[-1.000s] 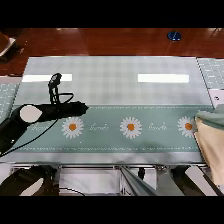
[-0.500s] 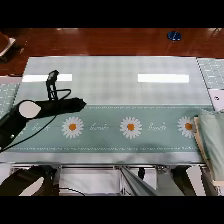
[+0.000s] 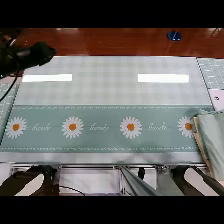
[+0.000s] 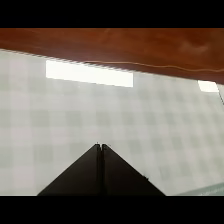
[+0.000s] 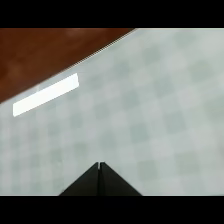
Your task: Fold the shirts.
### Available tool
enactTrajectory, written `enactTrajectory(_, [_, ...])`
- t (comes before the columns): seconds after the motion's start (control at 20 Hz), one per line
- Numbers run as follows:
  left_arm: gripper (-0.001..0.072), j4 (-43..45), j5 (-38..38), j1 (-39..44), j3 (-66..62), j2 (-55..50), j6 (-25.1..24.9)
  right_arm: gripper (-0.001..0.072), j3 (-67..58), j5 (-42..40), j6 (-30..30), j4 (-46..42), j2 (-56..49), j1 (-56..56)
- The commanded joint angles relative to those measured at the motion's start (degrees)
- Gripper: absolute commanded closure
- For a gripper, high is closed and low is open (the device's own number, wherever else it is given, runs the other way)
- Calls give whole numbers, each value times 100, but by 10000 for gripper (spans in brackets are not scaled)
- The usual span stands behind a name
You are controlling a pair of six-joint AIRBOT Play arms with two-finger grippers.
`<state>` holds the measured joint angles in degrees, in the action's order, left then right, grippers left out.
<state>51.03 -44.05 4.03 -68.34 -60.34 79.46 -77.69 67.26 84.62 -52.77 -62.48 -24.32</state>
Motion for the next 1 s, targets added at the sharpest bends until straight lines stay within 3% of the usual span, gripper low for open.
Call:
enactTrajectory(0.0, [691,901,-638,544,-304,-326,105,689,-109,-828,-35,-1869,-901,2437])
enactTrajectory(0.1, [691,2090,-551,804,184,-529,706,691,-109,-284,1314,-3818,-1602,2977])
enactTrajectory(0.15, [691,2636,-654,789,330,-686,1051,691,-109,-15,1670,-4151,-1906,2981])
enactTrajectory(0.3, [690,2916,-1132,619,352,-946,1215,691,-109,57,1685,-3963,-2188,2859])
enactTrajectory(0.95, [690,2914,-1193,669,358,-988,1215,690,-109,308,1596,-4033,-2122,2859])
